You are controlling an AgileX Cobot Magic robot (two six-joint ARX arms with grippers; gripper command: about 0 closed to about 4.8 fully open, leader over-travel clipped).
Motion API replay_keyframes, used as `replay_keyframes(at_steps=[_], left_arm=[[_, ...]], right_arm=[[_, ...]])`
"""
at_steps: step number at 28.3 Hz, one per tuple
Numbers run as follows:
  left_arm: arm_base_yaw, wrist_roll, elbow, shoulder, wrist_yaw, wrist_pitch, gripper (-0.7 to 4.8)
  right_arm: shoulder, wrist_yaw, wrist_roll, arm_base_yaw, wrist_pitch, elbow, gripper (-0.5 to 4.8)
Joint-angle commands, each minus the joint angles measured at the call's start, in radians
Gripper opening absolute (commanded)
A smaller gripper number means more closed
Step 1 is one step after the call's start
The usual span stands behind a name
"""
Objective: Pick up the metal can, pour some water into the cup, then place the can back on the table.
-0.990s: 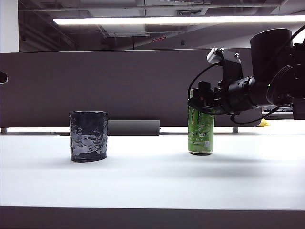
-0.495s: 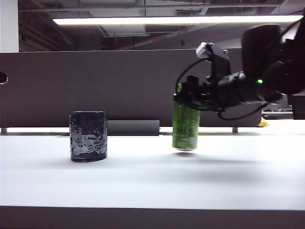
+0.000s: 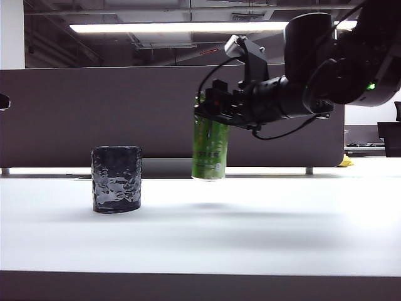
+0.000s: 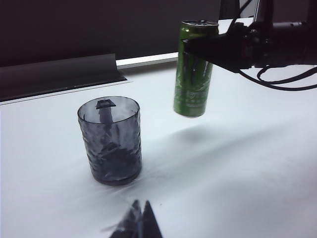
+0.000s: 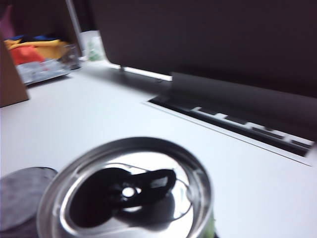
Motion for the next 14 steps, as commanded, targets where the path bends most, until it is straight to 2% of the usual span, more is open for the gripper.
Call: replay_keyframes(at_steps=[1, 5, 8, 14], left_arm=[[0.001, 0.0, 0.001, 0.001, 0.0, 0.013, -0.05], [0.001, 0.0, 0.001, 0.001, 0.0, 0.013, -0.05], [0.001, 0.0, 0.001, 0.001, 0.0, 0.013, -0.05], [0.001, 0.0, 0.001, 0.001, 0.0, 0.013, -0.05]], right_arm=[[-0.014, -0.011, -0.03, 0.021, 0.016, 0.026, 2.38], [-0.018, -0.011, -0.099, 0.056, -0.034, 0.051, 2.38], [-0.026, 0.032, -0.157, 0.085, -0.088, 0.067, 2.38], [-0.029, 0.054, -0.18, 0.119, -0.113, 0.095, 2.38]])
